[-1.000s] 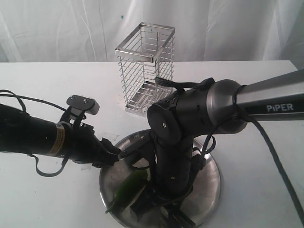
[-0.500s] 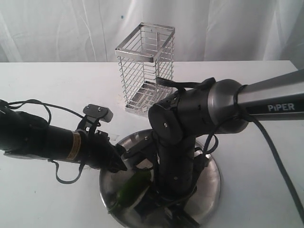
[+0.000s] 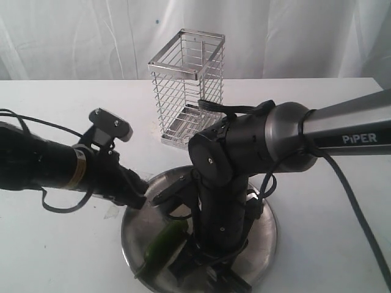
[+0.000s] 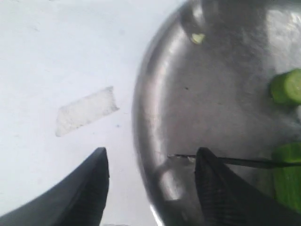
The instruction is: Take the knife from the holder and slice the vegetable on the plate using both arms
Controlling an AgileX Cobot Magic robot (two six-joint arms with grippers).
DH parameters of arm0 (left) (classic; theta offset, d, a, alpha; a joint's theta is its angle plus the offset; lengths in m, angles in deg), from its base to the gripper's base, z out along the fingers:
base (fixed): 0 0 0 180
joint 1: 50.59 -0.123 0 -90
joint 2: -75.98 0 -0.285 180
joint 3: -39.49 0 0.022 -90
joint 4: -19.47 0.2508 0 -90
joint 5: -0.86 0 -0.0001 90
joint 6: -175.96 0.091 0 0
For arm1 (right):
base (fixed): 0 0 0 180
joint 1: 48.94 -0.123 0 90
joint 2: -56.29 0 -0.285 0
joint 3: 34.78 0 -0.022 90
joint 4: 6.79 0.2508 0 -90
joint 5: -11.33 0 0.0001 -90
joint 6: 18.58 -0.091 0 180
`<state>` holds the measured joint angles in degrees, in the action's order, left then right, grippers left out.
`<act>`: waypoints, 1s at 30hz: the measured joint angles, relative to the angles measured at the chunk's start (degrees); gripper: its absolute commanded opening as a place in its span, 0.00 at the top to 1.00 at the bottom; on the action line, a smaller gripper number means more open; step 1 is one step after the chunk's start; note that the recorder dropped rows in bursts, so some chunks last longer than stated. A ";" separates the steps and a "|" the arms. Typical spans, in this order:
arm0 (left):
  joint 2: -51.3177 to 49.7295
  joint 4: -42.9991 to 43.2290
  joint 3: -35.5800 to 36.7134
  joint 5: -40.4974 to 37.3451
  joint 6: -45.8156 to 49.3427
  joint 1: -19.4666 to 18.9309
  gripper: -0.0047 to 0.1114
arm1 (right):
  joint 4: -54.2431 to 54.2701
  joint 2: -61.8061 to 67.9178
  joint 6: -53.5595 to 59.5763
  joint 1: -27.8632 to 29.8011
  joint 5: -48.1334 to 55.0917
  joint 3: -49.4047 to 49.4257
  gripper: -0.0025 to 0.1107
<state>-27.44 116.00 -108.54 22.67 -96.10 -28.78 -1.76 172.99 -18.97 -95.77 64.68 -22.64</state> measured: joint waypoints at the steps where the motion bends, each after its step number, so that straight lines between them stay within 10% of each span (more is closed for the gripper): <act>1: 1.30 0.93 0.00 -0.53 -1.32 0.03 0.45 | 0.00 0.00 0.00 0.00 0.00 0.00 0.98; 18: 10.54 2.52 12.05 8.04 -6.01 0.27 0.45 | 0.00 0.00 0.39 0.00 0.00 0.00 0.98; 30: 5.56 -4.78 12.15 6.52 2.08 7.96 0.45 | 0.10 0.00 0.94 0.00 0.00 0.00 0.98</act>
<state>-21.88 111.22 -96.39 29.19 -94.03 -20.82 -1.66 172.99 -18.02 -95.77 64.68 -22.64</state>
